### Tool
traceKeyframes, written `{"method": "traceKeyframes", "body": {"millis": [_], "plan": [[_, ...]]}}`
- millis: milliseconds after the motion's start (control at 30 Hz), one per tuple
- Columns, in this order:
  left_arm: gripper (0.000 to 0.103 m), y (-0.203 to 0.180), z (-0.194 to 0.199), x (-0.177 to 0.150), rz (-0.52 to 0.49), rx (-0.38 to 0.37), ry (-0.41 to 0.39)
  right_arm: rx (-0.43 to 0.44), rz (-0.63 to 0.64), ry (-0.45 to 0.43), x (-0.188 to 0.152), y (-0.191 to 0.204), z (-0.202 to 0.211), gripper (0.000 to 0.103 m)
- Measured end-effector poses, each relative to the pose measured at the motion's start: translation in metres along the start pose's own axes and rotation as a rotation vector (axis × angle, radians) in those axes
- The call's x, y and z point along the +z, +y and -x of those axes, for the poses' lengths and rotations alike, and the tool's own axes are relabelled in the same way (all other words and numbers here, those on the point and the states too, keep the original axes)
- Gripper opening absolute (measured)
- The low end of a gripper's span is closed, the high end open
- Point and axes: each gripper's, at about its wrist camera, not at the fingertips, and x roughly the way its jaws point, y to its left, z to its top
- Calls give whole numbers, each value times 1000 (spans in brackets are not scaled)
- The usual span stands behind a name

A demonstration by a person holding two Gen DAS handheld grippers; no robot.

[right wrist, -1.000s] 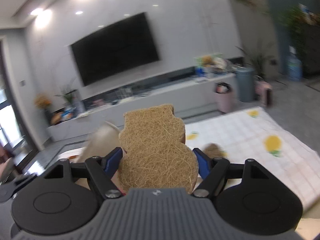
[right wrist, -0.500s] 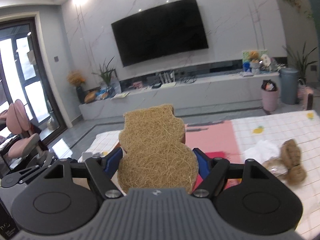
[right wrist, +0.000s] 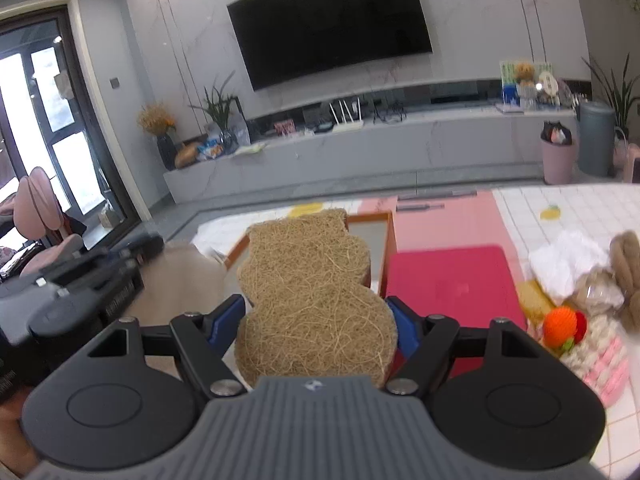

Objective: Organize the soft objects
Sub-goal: 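Carry the coir sponge with the right gripper into the orange shoebox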

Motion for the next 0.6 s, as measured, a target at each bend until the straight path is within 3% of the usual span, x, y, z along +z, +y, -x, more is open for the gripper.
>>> {"method": "traceKeyframes", "body": {"millis": [100, 200, 267, 300, 333, 467, 600], "plan": [[7, -7, -11, -15, -99, 0, 61, 1, -4, 17, -5, 0, -7, 75], [27, -7, -15, -21, -107, -43, 133, 4, 2, 26, -8, 1, -10, 75], [76, -8, -8, -22, -95, -40, 122, 2, 6, 31, -11, -2, -6, 75], [83, -7, -2, -21, -88, -38, 103, 1, 10, 31, -11, -2, -6, 75], [87, -5, 3, -19, -90, -50, 100, -1, 13, 32, -11, -2, -5, 75], [87, 5, 24, -4, -83, -174, 167, -10, 26, 41, -6, 0, -5, 75], [87, 27, 41, 9, -17, -146, 187, -5, 57, 58, -5, 8, -5, 75]]}}
